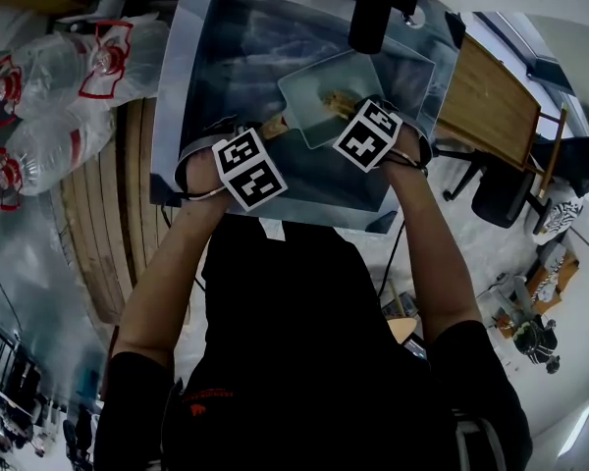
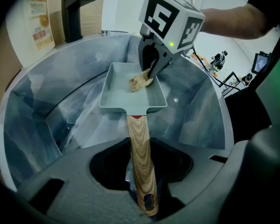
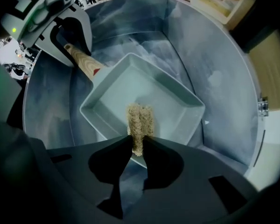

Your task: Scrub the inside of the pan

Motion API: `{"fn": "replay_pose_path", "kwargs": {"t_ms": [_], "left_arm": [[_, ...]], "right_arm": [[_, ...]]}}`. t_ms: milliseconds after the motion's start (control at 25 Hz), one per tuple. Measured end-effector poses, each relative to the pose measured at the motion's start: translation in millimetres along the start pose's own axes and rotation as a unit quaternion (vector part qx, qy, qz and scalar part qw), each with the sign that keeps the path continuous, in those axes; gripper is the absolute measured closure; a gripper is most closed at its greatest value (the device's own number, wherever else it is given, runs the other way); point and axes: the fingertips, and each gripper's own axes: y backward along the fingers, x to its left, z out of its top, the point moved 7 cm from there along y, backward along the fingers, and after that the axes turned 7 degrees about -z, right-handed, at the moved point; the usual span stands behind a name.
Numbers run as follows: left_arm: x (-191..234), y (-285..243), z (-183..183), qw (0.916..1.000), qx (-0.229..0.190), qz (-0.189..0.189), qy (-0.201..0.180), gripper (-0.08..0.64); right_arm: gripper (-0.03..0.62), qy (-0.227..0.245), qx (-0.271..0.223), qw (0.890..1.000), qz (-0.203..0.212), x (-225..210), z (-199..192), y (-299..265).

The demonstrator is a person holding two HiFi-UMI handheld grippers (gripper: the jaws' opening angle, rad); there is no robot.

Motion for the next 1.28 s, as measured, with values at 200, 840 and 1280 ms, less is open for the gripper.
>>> {"fn": "replay_pose_path", "kwargs": {"t_ms": [200,840,1280], "left_arm": [[0.8,0.3,0.1,1.0,-0.003,0.0,0.001,0.416],[-0.3,-0.7,0.3,0.9989,0.011,0.022,-0.04,0.393],[-21.8,72.0,12.9,0.9907,-0.082,0.086,-0.066,0.344]], "right_arm": [[0.519,-0.004,0.023,1.0,-0.019,-15.3,-9.6,-4.4],[0.521,-0.043,-0.045,0.997,-0.053,-17.0,-3.7,37.4],[0.52,-0.167,-0.229,0.957,-0.06,-3.3,-27.2,140.2]]}}
